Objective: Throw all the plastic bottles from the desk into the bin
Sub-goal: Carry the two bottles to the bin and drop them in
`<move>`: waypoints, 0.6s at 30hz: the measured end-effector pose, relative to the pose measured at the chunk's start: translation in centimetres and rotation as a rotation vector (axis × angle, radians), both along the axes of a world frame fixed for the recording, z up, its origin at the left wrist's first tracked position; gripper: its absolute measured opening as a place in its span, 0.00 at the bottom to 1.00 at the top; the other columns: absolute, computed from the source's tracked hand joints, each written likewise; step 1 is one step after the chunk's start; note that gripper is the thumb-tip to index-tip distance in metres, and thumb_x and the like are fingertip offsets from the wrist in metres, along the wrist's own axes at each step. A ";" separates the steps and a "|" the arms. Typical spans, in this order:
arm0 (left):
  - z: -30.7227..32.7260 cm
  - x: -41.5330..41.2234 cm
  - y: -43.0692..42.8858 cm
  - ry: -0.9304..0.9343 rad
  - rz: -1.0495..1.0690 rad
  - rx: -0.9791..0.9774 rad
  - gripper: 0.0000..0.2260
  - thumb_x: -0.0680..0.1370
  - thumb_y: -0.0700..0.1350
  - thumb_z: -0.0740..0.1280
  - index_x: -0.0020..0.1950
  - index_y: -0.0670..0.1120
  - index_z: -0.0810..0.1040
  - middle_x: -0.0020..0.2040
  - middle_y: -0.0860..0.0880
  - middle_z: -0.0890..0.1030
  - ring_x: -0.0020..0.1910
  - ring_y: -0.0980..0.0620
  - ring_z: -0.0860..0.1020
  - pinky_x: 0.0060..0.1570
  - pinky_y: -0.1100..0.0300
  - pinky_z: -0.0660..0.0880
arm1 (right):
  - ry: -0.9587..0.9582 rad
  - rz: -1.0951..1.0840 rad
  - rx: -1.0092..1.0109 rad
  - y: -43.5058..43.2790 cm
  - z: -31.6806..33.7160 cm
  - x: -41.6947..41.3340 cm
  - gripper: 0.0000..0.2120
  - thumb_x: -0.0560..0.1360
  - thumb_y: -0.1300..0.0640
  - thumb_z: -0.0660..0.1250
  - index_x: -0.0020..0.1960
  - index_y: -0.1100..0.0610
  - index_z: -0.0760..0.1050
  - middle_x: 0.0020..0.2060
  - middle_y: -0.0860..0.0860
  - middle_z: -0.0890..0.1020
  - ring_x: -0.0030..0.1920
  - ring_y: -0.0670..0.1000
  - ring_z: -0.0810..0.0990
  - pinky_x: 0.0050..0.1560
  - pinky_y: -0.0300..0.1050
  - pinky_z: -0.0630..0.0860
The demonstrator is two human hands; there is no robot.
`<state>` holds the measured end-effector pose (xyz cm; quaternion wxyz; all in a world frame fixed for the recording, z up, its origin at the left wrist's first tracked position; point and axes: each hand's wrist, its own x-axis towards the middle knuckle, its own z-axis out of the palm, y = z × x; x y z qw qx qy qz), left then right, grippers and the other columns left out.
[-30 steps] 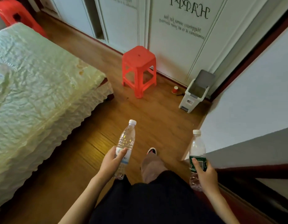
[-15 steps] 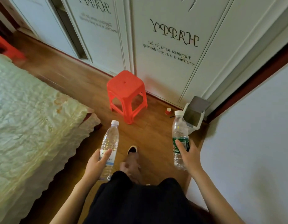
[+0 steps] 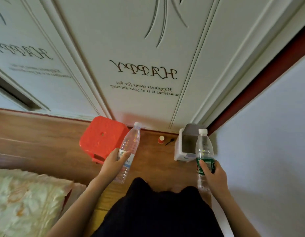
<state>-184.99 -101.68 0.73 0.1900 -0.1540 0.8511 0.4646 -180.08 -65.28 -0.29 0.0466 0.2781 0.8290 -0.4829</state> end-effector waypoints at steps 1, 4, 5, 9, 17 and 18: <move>0.2 -2.2 0.8 0.001 -0.042 -0.004 0.20 0.73 0.64 0.64 0.48 0.47 0.76 0.43 0.44 0.82 0.41 0.46 0.81 0.42 0.48 0.78 | -0.010 -0.040 0.015 0.6 0.0 -0.5 0.15 0.76 0.48 0.68 0.56 0.57 0.75 0.42 0.50 0.81 0.43 0.49 0.80 0.39 0.39 0.72; 0.4 -7.7 4.2 0.025 -0.164 -0.017 0.14 0.77 0.57 0.65 0.48 0.47 0.75 0.43 0.45 0.82 0.39 0.49 0.80 0.37 0.53 0.76 | -0.037 -0.145 0.059 2.5 -0.3 -1.4 0.13 0.76 0.48 0.68 0.53 0.57 0.75 0.40 0.49 0.81 0.43 0.54 0.82 0.38 0.43 0.73; 0.4 -9.1 5.4 0.017 -0.188 -0.008 0.14 0.77 0.57 0.65 0.49 0.47 0.75 0.42 0.46 0.82 0.38 0.49 0.81 0.36 0.53 0.77 | -0.051 -0.182 0.065 3.2 -0.5 -1.7 0.14 0.76 0.47 0.68 0.53 0.57 0.75 0.40 0.51 0.81 0.43 0.55 0.82 0.39 0.44 0.73; -1.1 -13.4 10.8 -0.043 -0.278 0.009 0.14 0.76 0.58 0.65 0.51 0.48 0.75 0.43 0.49 0.81 0.38 0.50 0.82 0.34 0.57 0.79 | -0.092 -0.287 0.056 6.1 -1.5 -3.4 0.15 0.77 0.48 0.67 0.56 0.57 0.73 0.44 0.54 0.80 0.44 0.56 0.80 0.40 0.43 0.72; -2.5 -18.3 22.1 -0.208 -0.371 0.072 0.06 0.75 0.52 0.69 0.49 0.53 0.75 0.42 0.51 0.83 0.36 0.56 0.83 0.34 0.64 0.79 | -0.116 -0.379 -0.049 12.5 -2.7 -10.3 0.17 0.77 0.48 0.67 0.58 0.59 0.73 0.46 0.54 0.80 0.46 0.56 0.81 0.39 0.40 0.72; -2.6 -19.1 23.3 -0.213 -0.385 0.079 0.08 0.75 0.52 0.70 0.50 0.53 0.75 0.42 0.52 0.83 0.35 0.58 0.83 0.32 0.67 0.78 | -0.111 -0.377 -0.065 13.3 -2.8 -11.3 0.17 0.77 0.47 0.67 0.57 0.59 0.73 0.45 0.55 0.81 0.46 0.57 0.81 0.39 0.40 0.72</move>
